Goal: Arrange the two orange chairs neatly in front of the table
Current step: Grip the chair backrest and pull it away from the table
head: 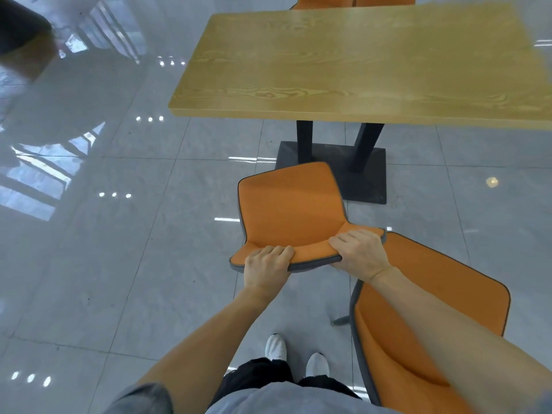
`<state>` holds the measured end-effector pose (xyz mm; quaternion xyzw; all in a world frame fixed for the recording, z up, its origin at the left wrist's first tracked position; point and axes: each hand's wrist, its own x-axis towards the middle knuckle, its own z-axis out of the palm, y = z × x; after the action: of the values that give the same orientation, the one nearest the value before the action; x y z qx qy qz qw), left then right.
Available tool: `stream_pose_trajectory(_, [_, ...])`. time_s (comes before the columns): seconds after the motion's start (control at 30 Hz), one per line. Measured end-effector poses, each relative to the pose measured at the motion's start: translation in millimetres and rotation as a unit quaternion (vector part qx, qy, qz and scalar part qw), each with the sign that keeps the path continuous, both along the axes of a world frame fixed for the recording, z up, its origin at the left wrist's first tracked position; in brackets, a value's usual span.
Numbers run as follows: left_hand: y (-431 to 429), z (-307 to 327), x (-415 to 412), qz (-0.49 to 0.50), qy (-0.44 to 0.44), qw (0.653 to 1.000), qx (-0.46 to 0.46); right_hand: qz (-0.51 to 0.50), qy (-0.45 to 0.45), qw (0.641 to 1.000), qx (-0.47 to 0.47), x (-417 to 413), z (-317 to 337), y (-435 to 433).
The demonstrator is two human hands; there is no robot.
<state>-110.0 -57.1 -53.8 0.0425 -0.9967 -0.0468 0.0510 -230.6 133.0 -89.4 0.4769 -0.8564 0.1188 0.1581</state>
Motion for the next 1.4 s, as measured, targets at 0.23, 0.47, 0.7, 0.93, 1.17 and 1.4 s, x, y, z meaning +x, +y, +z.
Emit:
stream_pose_trajectory(0.23, [-28, 1, -38, 0.016, -0.017, 1.0, -0.017, -0.005, -0.005, 1.0, -0.01, -36, 1, -32])
stream_pose_trajectory(0.47, [-80, -5, -63, 0.01, -0.001, 1.0, -0.012, -0.004, -0.008, 1.0, -0.017, -53, 5, -78])
stream_pose_trajectory(0.7, [-83, -7, -63, -0.001, -0.002, 1.0, -0.019, -0.014, -0.026, 0.999, 0.022, -50, 5, -79])
stream_pose_trajectory(0.93, [-81, 8, -60, -0.007, -0.075, 0.996, -0.045, -0.055, -0.093, 0.987, 0.12, -34, 34, -79])
stream_pose_trajectory(1.17, [-66, 37, -60, -0.009, -0.171, 0.982, -0.08, -0.168, -0.122, 0.957, 0.201, -10, 64, -75])
stream_pose_trajectory(1.4, [-18, 67, -56, -0.097, -0.06, 0.993, -0.043, -0.257, -0.126, 0.947, 0.146, 27, 102, -42])
